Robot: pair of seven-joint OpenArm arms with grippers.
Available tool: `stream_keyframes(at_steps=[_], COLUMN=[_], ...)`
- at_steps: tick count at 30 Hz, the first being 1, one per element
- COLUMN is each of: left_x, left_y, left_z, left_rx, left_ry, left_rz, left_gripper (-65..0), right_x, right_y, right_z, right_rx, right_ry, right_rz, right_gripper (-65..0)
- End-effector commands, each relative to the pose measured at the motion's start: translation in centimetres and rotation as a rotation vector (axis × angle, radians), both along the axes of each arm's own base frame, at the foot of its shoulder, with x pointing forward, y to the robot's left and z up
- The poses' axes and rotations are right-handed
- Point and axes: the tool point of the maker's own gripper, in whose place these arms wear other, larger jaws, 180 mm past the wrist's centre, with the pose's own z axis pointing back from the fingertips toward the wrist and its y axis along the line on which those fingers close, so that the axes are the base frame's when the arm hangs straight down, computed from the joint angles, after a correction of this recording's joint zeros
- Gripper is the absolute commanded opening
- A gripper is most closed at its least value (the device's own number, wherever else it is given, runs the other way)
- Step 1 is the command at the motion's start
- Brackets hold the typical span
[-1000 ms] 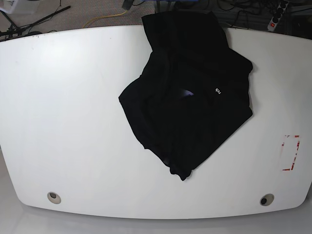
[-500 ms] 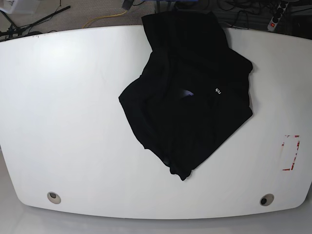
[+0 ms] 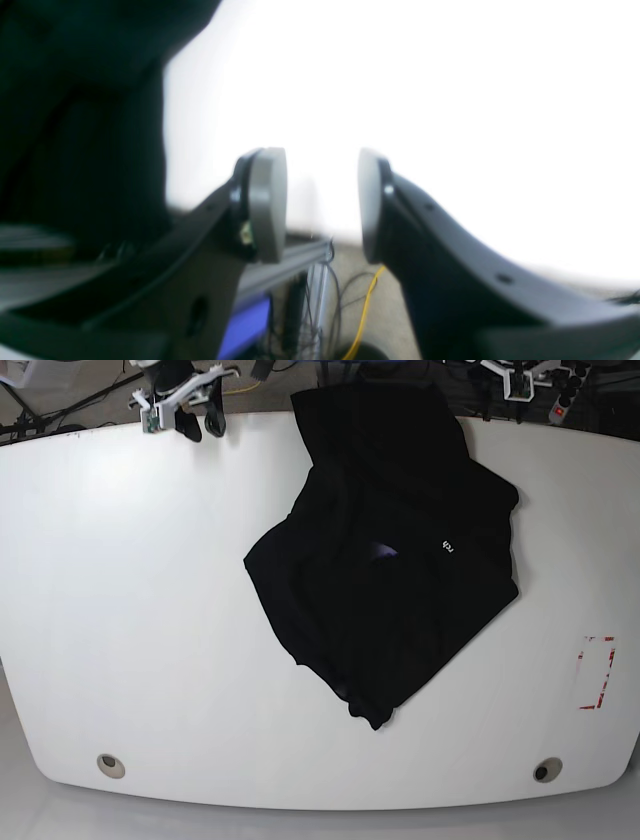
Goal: Fold the T-shirt properly
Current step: 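Reach both grippers down and grasp edges of the black T-shirt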
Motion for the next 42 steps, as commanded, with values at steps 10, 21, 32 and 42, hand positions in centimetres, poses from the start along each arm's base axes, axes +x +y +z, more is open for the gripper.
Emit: stream_keyframes(at_steps=[10,21,32,42], left_x=[2.2,2.9,4.1,4.4], left_y=[0.0,0.1,0.1,0.4], left_z=[1.4,1.5,1.9,2.1], left_rx=[0.007,0.013,0.019,0.034], left_ry=[-0.085,-0.103,-0.136,-0.140], left_rz=[-0.009,-0.015,-0.023,-0.051], left_gripper=[-36.9,-17.8,-18.6,-21.5], right_x=[8.7,18.1,26.7,31.6], right_y=[2.2,2.3,1.4,3.5], right_z=[2.3,5.4,4.7,0.8], right_rx=[-0.010,-0.073,-0.029,0.040], right_ry=[-0.080,-0.114,-0.064,0.061], right_rz=[0.089,0.132,0.099,0.131], right_gripper=[-33.3,-18.4,-18.9,-19.0])
